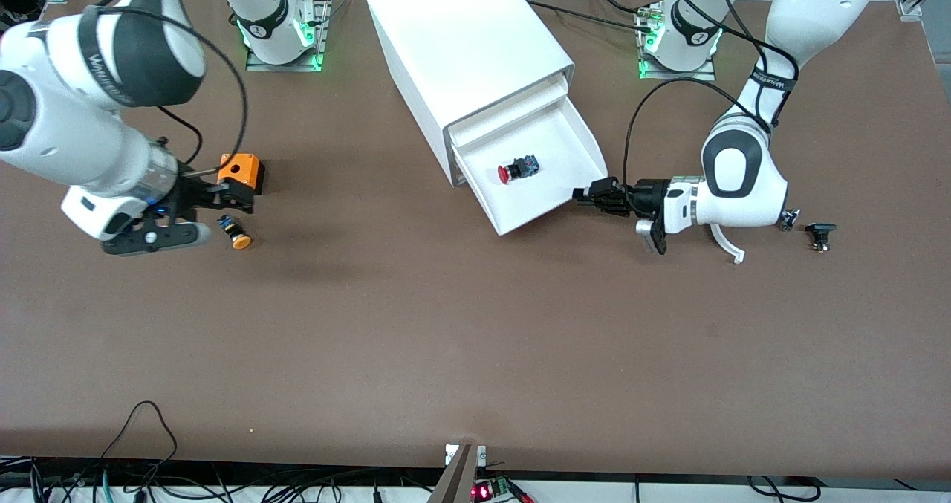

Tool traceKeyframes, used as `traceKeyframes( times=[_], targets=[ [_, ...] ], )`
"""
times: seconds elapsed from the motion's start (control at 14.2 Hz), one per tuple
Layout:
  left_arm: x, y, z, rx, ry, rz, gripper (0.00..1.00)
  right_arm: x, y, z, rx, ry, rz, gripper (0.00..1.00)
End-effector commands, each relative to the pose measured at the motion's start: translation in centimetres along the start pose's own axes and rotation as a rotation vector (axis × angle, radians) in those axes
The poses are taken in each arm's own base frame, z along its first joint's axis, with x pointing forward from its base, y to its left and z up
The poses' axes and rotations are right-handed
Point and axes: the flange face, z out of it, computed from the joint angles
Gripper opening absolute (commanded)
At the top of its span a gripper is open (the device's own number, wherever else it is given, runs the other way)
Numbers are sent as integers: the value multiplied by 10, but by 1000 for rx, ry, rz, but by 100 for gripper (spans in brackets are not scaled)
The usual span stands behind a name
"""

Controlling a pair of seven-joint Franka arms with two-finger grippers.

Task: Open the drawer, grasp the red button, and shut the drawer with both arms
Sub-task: 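Pull the lower drawer open with the left gripper, then reach the right gripper into the drawer while the left gripper withdraws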

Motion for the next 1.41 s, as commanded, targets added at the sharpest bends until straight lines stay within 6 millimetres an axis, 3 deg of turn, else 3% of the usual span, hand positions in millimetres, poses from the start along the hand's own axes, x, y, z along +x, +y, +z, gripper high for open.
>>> traceKeyframes(
  times=[0.0,0.21,0.42,0.49,0.64,0.78,0.85,1.06,1.13,1.34],
  targets=[
    [5,18,-18,22,40,12,100,17,-20,10,18,12,-120,100],
    [15,54,-62,169,151,119,100,19,-48,15,146,21,-239,100],
    [24,72,-119,315,298,181,100,18,-85,31,256,19,-450,100],
    [25,69,-137,350,353,175,100,21,-102,33,277,35,-535,100],
    [18,54,-162,409,425,152,100,28,-172,31,314,116,-797,100],
    [16,62,-186,425,468,159,100,28,-232,33,328,139,-894,100],
    [13,57,-214,454,495,153,100,24,-264,35,329,143,-940,100],
    [2,72,-280,602,399,259,100,13,-327,42,298,176,-1028,100],
    [5,84,-305,683,342,314,100,12,-342,47,286,191,-1049,100],
    [9,128,-351,880,188,393,100,-2,-385,57,264,243,-1120,100]
  ],
)
